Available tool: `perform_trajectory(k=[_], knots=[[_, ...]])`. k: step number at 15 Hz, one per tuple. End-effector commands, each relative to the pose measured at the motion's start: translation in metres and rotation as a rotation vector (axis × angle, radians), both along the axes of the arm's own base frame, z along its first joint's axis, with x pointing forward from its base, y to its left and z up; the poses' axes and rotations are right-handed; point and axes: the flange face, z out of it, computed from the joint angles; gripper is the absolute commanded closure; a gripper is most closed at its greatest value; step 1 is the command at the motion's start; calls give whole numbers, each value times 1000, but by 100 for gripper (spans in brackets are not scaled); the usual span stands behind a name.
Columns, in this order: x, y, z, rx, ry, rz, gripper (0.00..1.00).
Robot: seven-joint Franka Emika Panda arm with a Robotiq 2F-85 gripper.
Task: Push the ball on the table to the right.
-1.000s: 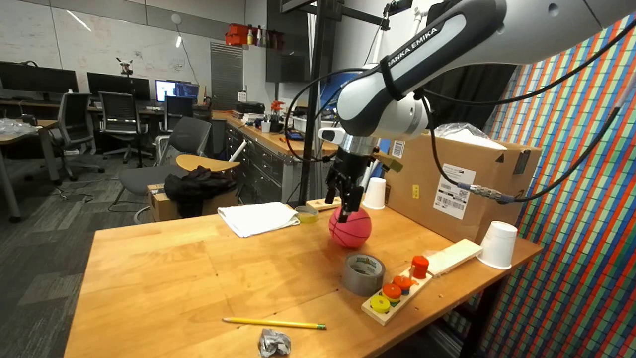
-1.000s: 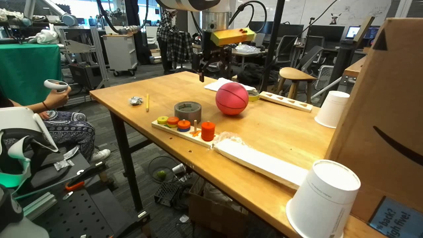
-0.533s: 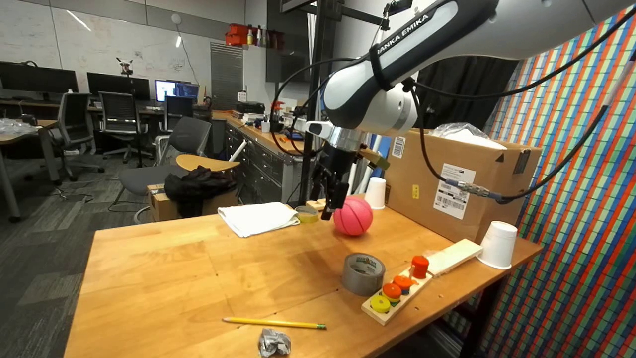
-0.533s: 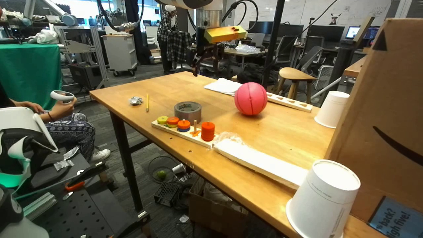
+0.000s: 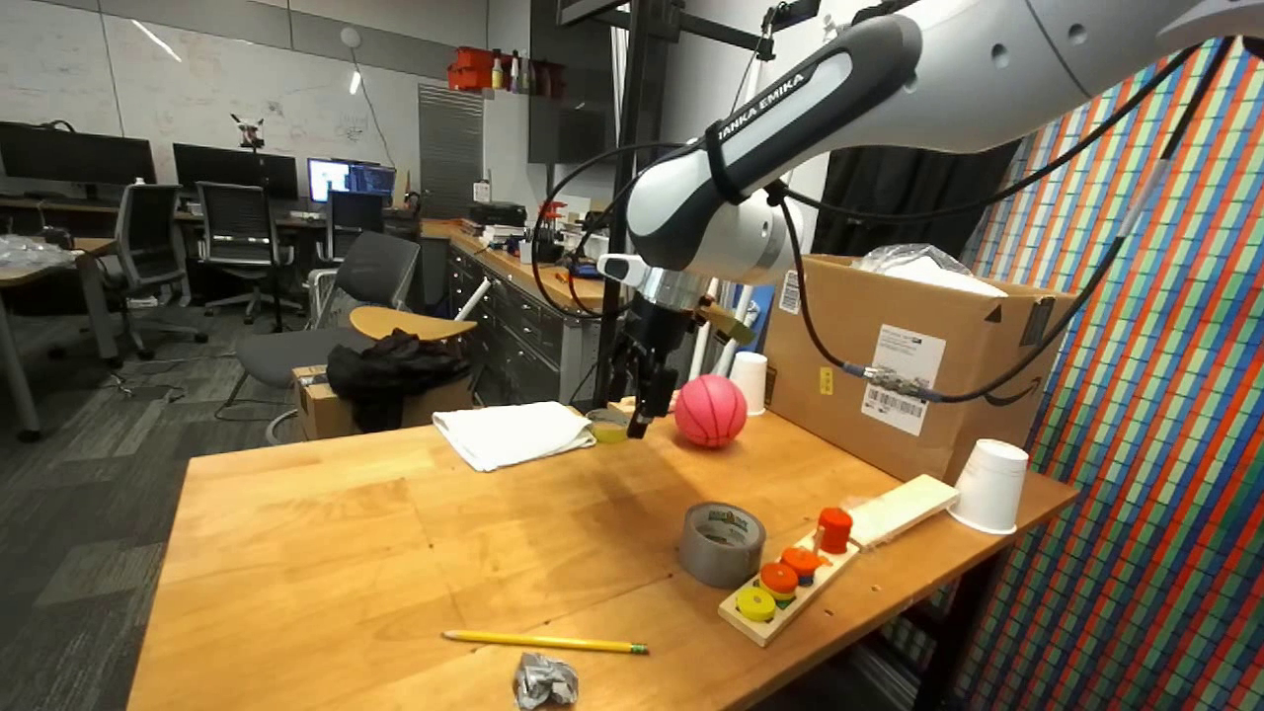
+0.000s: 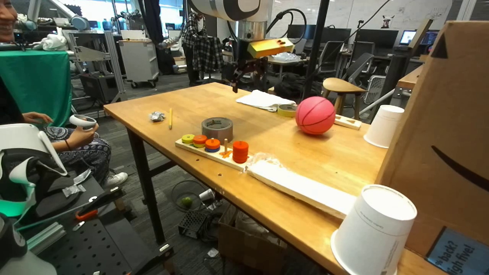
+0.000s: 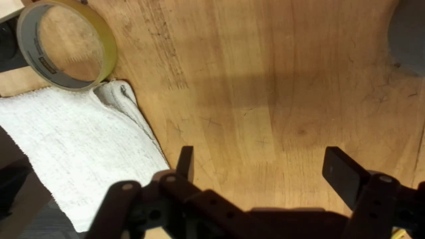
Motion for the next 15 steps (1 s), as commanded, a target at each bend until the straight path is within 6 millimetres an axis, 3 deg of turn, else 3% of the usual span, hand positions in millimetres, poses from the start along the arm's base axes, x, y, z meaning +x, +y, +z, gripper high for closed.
perform_trajectory(k=[1,5,10,12,15], knots=[[29,-14,-4,-13,7,17,0],[59,-39,-18,-67,-16,9,0],[88,-93,-41,-123,-3,-36,0],[92,-128,-47,-171,5,-89,0],[81,-194,-30,-339,-53,-130,0]])
